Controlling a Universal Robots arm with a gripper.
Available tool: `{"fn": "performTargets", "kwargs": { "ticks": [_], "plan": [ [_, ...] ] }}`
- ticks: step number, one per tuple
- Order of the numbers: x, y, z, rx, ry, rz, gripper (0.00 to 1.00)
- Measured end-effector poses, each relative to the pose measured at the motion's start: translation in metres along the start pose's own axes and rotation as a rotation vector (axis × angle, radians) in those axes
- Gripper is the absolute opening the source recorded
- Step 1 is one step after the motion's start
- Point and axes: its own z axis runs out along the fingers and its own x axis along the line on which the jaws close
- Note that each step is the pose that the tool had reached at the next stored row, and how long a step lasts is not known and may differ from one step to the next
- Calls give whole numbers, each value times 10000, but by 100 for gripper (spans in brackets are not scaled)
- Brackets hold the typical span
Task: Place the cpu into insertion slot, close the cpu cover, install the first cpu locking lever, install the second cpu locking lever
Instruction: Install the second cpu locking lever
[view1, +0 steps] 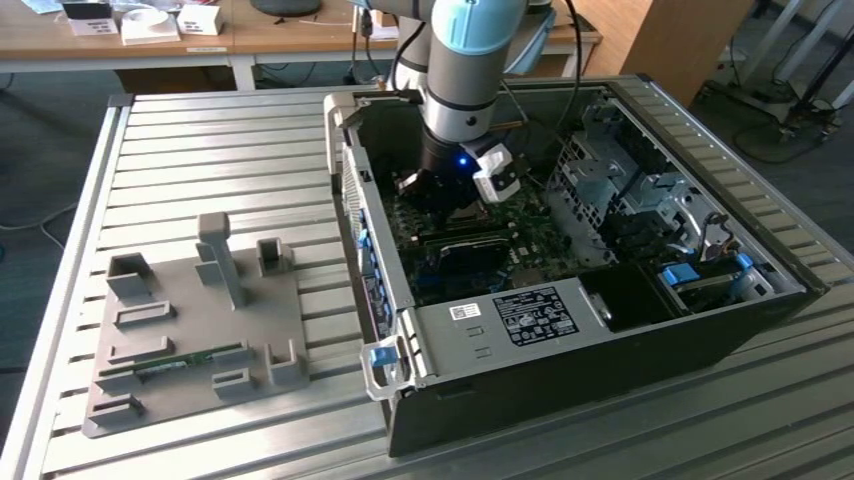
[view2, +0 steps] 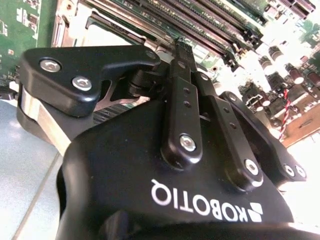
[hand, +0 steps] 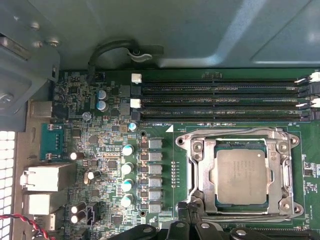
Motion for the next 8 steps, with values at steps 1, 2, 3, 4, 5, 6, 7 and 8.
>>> {"fn": "performTargets", "kwargs": {
  "ticks": [1, 2, 3, 4, 5, 6, 7, 8],
  "plan": [
    [3, 0, 0, -1, -1, 0, 11],
    [7, 0, 0, -1, -2, 0, 11],
    [12, 0, 0, -1, -3, -1, 11],
    [17, 0, 0, -1, -3, -1, 11],
    [19, 0, 0, -1, -4, 0, 11],
    [20, 0, 0, -1, -3, -2, 11],
    [21, 0, 0, -1, -4, -2, 11],
    [23, 0, 0, -1, -4, -1, 11]
  ]
}}
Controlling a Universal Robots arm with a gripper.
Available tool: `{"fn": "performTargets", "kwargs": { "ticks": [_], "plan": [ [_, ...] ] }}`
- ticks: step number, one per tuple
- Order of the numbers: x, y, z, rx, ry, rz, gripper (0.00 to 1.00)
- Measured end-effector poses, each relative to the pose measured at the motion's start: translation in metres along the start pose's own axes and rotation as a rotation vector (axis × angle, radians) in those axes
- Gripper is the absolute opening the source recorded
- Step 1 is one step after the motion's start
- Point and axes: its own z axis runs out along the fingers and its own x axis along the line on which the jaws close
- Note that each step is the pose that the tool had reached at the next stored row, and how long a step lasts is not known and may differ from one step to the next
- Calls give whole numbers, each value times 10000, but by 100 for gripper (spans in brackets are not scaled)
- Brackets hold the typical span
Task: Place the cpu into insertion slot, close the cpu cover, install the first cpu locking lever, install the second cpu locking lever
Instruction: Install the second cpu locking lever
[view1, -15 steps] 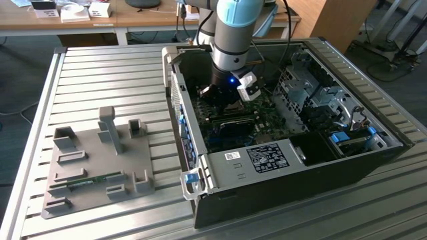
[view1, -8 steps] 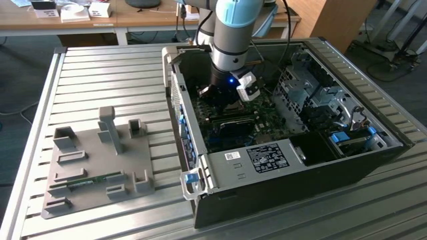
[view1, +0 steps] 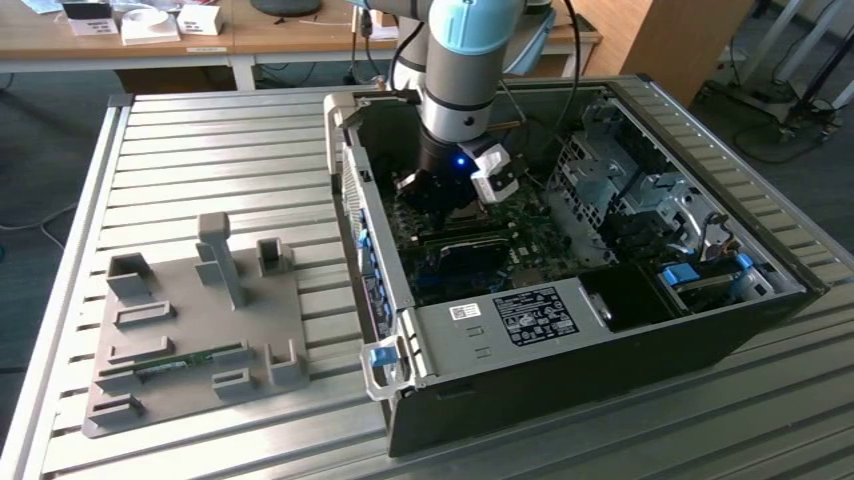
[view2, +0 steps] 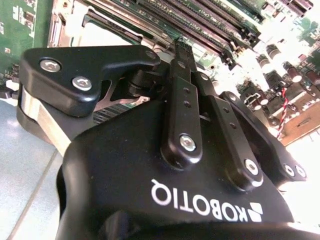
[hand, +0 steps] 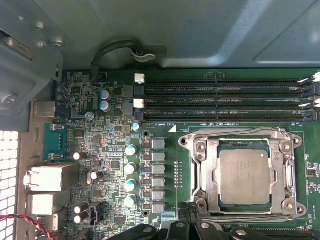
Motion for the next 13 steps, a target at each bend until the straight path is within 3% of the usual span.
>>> {"fn": "performTargets", "kwargs": {
  "ticks": [13],
  "plan": [
    [30, -1, 4, 3, -11, -2, 11]
  ]
}}
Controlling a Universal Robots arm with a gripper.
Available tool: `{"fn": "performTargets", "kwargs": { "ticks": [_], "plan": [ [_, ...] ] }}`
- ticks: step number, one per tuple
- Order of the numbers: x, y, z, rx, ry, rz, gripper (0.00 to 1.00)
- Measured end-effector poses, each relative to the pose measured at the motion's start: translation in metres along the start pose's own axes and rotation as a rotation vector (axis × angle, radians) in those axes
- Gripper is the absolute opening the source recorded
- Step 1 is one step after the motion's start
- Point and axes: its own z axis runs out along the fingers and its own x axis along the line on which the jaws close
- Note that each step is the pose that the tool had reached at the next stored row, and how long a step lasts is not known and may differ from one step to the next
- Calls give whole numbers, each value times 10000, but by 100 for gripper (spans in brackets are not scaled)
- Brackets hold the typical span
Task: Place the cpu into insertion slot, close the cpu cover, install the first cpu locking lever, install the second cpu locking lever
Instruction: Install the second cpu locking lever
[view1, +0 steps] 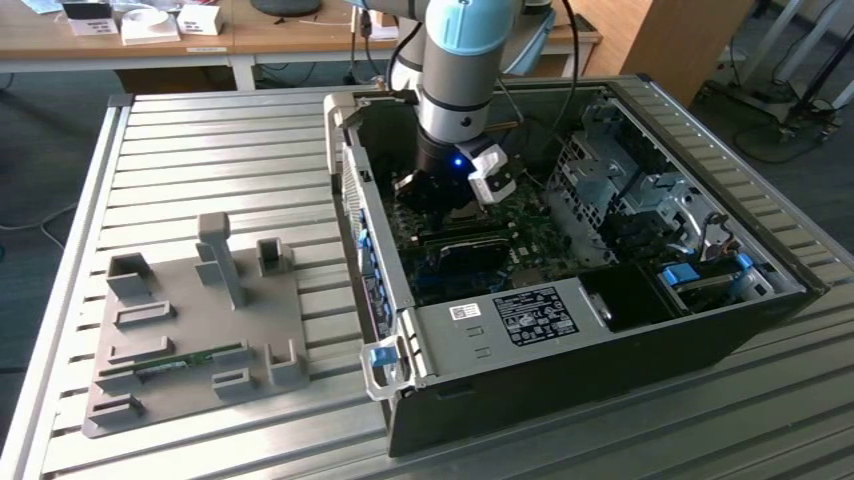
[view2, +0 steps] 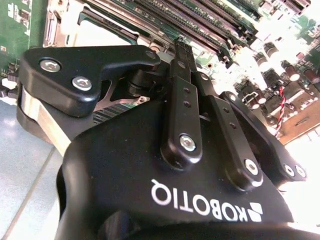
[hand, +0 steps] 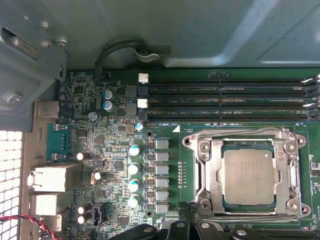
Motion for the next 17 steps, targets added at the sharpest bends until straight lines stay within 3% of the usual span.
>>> {"fn": "performTargets", "kwargs": {
  "ticks": [17],
  "plan": [
    [5, -1, 23, 0, 0, 1, 11]
  ]
}}
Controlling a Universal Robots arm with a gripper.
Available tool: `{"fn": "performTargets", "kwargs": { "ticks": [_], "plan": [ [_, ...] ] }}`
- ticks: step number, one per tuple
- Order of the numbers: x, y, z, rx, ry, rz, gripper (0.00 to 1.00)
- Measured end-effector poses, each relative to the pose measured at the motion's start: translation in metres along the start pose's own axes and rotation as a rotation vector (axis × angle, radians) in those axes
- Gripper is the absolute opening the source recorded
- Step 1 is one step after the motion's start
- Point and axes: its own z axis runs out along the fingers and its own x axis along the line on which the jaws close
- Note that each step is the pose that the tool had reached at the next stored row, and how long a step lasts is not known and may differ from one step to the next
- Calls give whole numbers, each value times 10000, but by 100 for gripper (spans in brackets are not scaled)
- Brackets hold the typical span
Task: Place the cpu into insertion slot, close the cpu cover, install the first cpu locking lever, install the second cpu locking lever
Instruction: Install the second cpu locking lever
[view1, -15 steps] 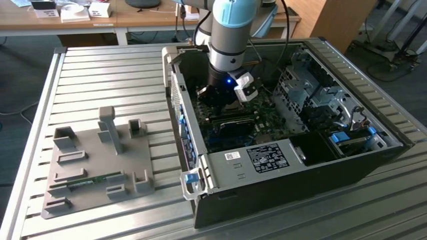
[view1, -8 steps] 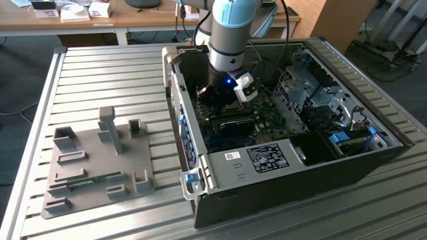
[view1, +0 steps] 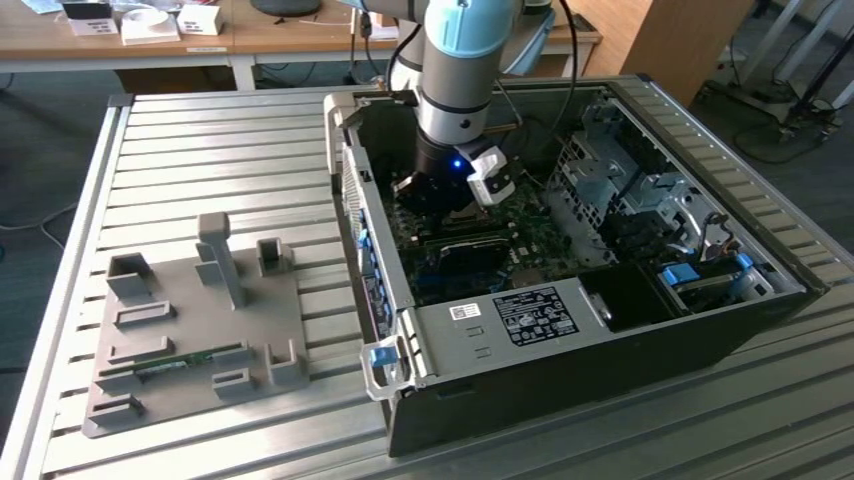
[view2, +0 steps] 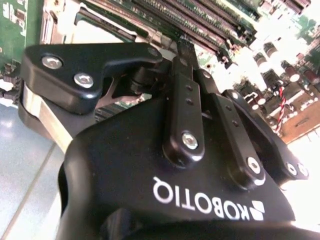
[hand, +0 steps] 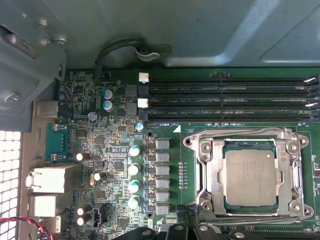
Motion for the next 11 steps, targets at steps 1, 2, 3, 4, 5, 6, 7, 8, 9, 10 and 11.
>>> {"fn": "performTargets", "kwargs": {
  "ticks": [1, 2, 3, 4, 5, 6, 7, 8, 9, 10, 11],
  "plan": [
    [0, 0, 0, 0, 0, 0, 11],
    [0, 0, 0, 0, -1, 0, 11],
    [0, 0, 0, 1, -1, 0, 11],
    [0, 0, 0, 0, 0, 0, 11],
    [0, 0, 0, -2, -2, 0, 11],
    [0, 0, -4, 0, -1, 1, 11],
    [0, 1, -10, 0, -1, 0, 11],
    [-1, 1, -16, -2, -2, 0, 11],
    [-1, 2, -23, -7, -5, 0, 11],
    [-1, 3, -33, -3, -2, 0, 11],
    [-1, 3, -43, 0, 0, 0, 11]
  ]
}}
